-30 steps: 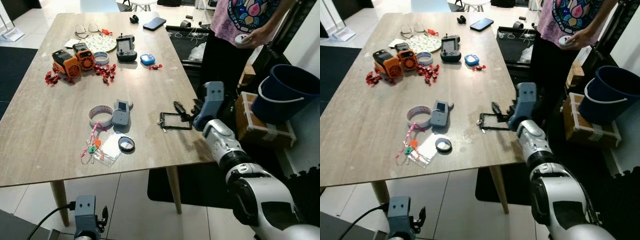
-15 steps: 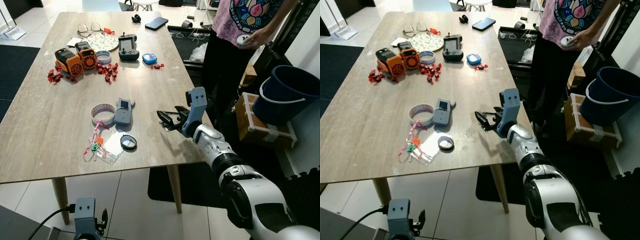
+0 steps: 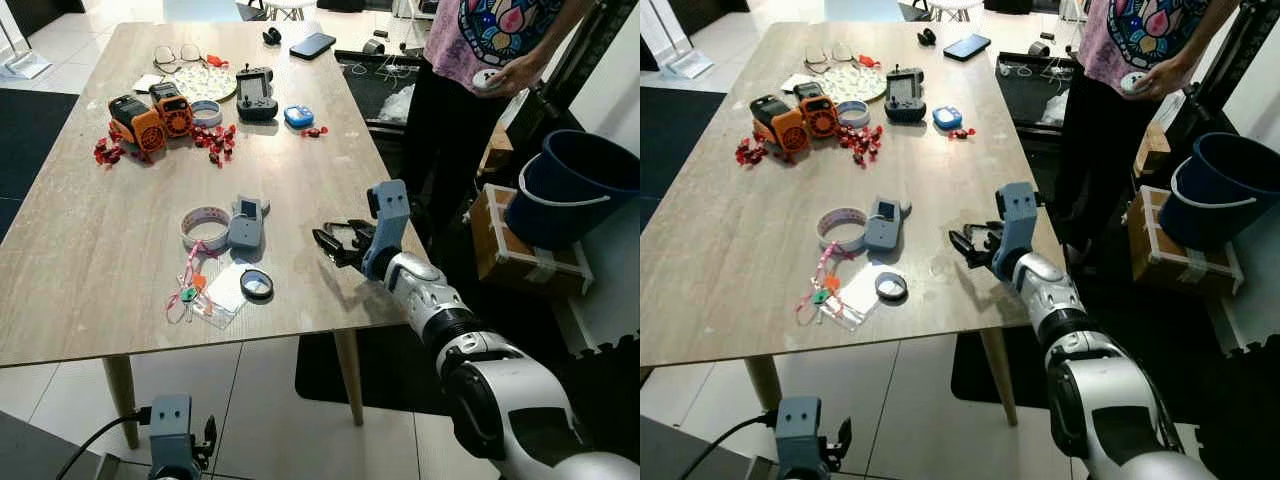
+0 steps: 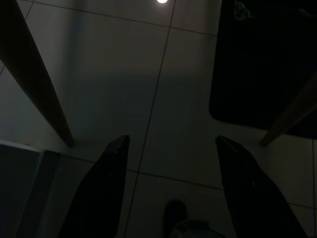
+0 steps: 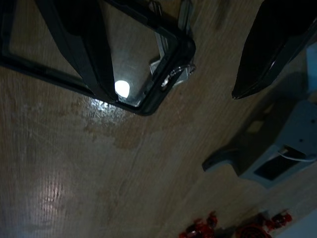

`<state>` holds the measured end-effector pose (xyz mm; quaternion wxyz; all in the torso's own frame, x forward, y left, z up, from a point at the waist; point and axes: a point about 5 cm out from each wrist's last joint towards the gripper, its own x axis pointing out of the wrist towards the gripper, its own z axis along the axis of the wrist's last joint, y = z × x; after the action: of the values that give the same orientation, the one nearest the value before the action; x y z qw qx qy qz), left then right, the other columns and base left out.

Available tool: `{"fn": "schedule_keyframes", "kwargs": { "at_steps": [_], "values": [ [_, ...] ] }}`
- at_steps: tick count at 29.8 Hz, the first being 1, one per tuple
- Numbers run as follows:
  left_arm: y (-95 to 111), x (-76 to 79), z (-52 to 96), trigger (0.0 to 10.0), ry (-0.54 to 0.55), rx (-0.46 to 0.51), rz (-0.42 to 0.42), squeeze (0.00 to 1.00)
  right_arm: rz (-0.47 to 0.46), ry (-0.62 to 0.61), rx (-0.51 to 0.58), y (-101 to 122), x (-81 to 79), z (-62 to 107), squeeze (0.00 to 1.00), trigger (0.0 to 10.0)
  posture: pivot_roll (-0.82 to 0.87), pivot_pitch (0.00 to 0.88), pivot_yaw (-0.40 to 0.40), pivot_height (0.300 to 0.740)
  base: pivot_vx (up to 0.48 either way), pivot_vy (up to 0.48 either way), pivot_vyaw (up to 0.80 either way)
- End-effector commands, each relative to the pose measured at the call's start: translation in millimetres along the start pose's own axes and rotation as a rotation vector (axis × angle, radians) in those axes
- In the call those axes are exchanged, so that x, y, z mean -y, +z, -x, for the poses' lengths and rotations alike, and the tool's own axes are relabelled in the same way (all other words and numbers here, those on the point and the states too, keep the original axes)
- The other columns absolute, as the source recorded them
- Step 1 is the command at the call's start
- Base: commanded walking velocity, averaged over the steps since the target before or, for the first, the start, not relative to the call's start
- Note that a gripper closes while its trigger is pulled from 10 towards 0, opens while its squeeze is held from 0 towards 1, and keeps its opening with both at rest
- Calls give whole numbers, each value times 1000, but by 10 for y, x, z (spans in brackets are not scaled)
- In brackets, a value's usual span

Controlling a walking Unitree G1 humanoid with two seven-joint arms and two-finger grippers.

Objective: Hang keys on a hook

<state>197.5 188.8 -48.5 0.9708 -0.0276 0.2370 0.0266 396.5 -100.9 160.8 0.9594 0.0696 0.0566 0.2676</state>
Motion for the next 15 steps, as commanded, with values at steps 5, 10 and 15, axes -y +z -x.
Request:
{"fn": "schedule_keyframes", "kwargs": {
  "at_steps": [5, 10, 15],
  "values": [
    [-118, 40, 61, 10000, 0, -46, 9, 0, -47, -7, -81, -166, -32, 5, 0, 10000, 66, 207, -51, 740, 0, 0, 0],
    [-134, 28, 77, 10000, 3, -52, 10, 0, -88, 0, -112, -217, -65, -2, 0, 10000, 66, 211, -49, 740, 0, 0, 0],
    [-139, 32, 77, 10000, 1, -56, 11, 0, -135, -2, -130, -244, -73, -2, 0, 10000, 64, 213, -49, 740, 0, 0, 0]
  ]
}}
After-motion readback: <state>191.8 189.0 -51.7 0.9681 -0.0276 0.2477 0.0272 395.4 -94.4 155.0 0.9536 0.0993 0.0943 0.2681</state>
